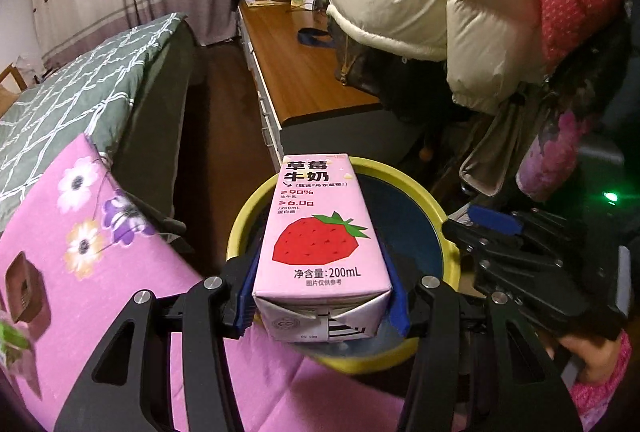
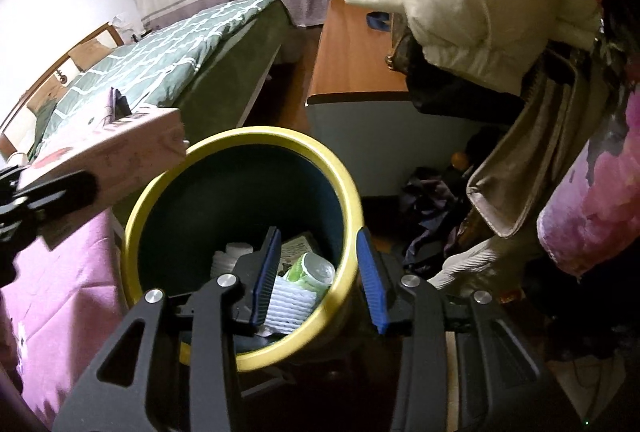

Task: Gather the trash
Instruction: 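Carry the milk carton over the yellow bin and release it, then move the right gripper to the brown plastic tray and grasp it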

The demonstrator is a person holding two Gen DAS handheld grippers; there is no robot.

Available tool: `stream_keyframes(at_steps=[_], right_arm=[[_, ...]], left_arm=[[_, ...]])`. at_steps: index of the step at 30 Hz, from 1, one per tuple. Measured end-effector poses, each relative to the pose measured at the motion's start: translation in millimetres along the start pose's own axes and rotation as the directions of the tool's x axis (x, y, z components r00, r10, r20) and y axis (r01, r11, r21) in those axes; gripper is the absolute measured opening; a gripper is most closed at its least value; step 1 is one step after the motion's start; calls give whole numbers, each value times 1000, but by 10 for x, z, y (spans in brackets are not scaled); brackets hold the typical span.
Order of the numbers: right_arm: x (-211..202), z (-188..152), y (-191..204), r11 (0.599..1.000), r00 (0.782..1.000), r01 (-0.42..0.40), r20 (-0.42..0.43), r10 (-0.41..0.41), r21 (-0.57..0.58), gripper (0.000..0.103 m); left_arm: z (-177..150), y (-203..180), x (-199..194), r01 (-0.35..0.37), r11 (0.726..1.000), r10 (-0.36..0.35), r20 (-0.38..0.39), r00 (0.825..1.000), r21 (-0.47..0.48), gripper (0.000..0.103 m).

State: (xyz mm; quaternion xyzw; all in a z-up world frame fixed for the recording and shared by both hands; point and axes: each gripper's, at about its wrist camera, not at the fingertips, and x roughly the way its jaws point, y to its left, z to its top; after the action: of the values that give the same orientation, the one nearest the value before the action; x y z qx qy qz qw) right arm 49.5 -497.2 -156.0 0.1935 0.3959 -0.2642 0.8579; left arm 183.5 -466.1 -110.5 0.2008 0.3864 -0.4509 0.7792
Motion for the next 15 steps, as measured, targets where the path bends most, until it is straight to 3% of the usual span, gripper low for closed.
stream_keyframes(at_steps=[2,5,11,15], right_arm=[[6,-5,-18,1000,1000,2,-3,-2,3,38],[15,-5,-5,1000,1000,-1,-7,1,1,38],[17,-15,90,1000,1000,-18,-6,18,-20,38],[3,-27,231,999,1000,-28,-7,28,-44,38]], left_arm=[[16,-10,20,-19,1000,19,17,1000,-12,77],[17,8,-51,-21,999,22,37,999,-25,79],[-224,270,-593,-73,994,83,120,989,-86,84],[-612,605,-1075,-168,973,197,184,963,-159,90]])
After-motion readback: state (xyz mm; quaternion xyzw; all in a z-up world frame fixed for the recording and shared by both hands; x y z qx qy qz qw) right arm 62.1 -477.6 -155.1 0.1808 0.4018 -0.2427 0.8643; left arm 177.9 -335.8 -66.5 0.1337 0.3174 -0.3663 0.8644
